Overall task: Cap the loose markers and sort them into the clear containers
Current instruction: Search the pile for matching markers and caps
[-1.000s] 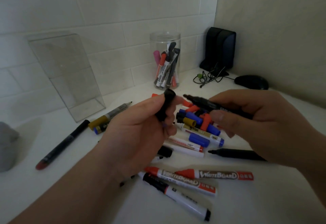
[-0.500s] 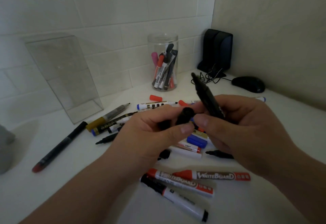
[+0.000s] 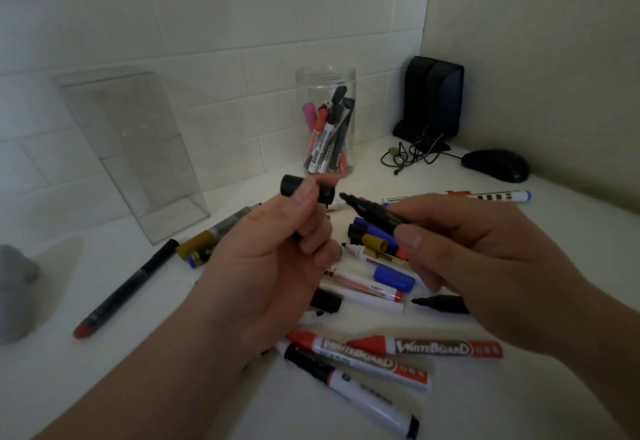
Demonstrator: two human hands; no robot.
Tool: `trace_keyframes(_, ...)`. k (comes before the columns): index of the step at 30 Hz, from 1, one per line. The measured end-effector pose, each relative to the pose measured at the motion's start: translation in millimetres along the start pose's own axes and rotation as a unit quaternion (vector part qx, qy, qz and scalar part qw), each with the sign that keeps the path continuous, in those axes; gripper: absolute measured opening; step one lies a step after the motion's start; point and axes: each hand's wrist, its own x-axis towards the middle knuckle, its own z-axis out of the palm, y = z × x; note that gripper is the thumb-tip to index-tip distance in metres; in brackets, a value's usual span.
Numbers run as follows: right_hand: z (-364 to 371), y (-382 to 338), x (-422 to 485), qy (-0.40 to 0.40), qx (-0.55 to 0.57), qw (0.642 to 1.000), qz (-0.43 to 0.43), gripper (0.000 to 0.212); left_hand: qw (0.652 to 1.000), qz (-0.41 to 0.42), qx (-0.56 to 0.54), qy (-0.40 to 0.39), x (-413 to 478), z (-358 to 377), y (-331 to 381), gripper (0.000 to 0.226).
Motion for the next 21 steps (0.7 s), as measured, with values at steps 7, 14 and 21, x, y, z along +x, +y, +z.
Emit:
trace_keyframes(7,1,-1,-4,0.005,-0.029,0.998,-0.048,0.019,0.995,0.017,0.102,-0.009,-1,-4,-7,0.043)
trace_keyframes(14,7,2,-7,0.077,-0.222,0.964,-0.124,0.033,0.955,0.073,0.284,0.034,-4,-9,-7,0.044)
trace_keyframes(21,10,1,-4,0.078,-0.261,0.951,-0.143,0.041,0.978,0.044,0.204,-0.026,-5,4,4,0.022)
